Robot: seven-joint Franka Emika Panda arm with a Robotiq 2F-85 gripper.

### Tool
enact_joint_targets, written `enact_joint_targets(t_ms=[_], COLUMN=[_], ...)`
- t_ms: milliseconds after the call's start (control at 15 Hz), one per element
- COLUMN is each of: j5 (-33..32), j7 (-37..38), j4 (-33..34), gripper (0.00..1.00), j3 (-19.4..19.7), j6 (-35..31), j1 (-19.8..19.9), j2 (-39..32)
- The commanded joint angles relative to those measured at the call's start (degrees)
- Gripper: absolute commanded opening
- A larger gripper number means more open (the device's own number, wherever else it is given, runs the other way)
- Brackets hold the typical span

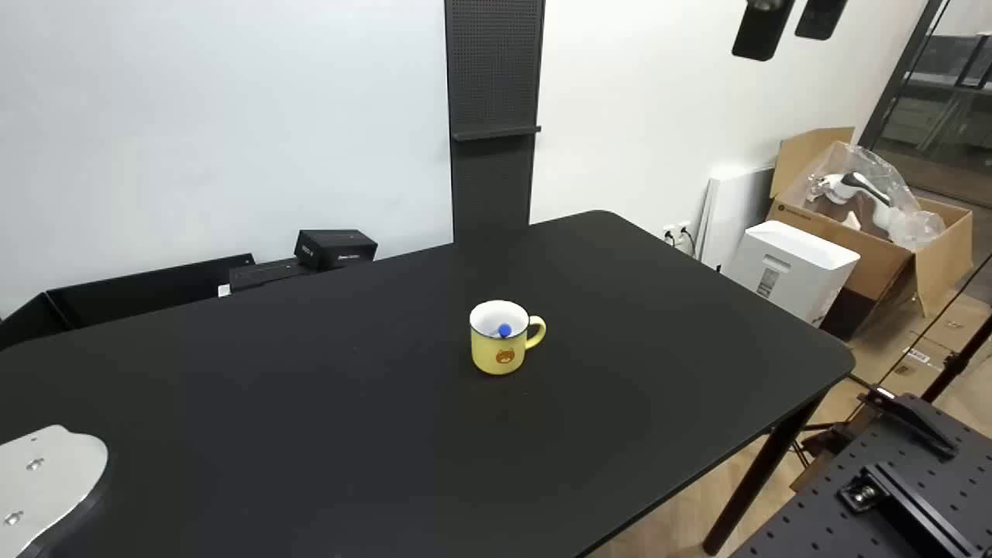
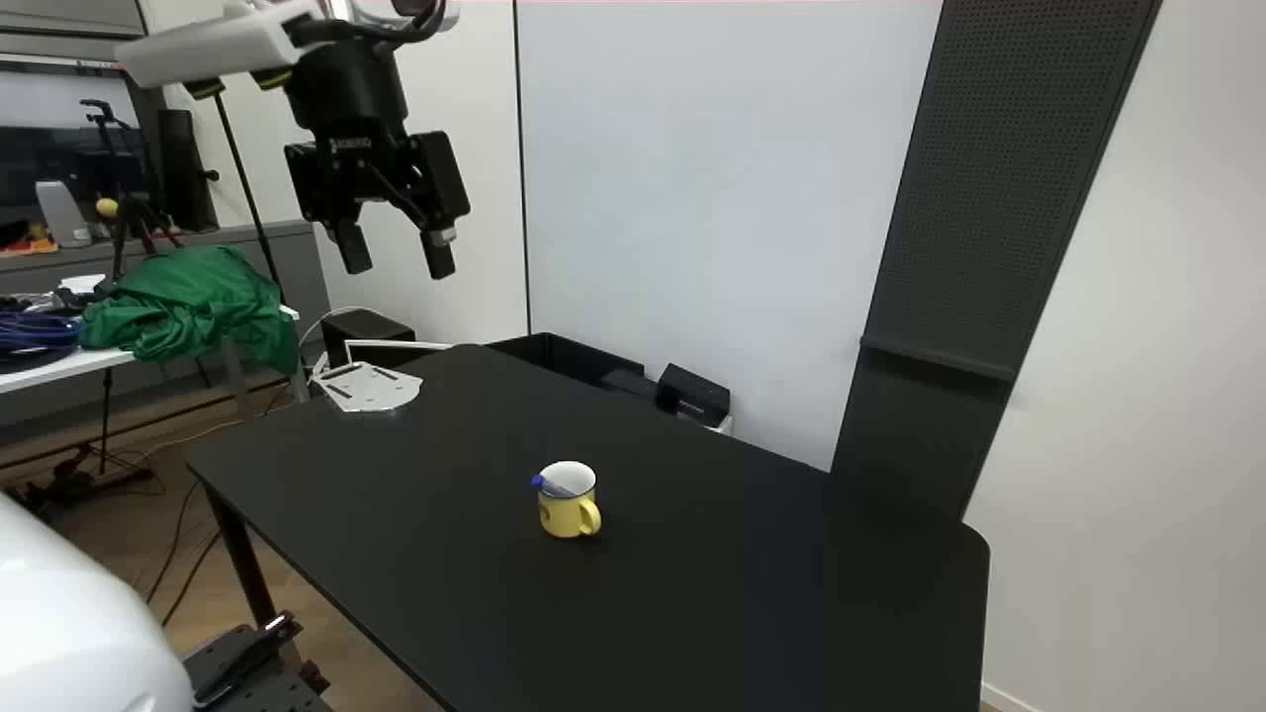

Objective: Remove the blue marker from the yellow mug

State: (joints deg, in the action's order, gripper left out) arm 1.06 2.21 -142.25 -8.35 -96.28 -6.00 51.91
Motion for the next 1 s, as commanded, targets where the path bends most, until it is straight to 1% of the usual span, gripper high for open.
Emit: enact_joint_targets(t_ms=[0,800,933], j5=[-0.15,-0.15,-0.84], j7=[0.18,0.18,0.47], j4=[0.18,0.18,-0.06], gripper=[1.00,1.00,1.00], j3=[0.15,0.15,0.35], j6=[0.15,0.15,-1.46], j1=[-0.25,-0.25,0.49], j2=[-0.12,-0.11,-0.82])
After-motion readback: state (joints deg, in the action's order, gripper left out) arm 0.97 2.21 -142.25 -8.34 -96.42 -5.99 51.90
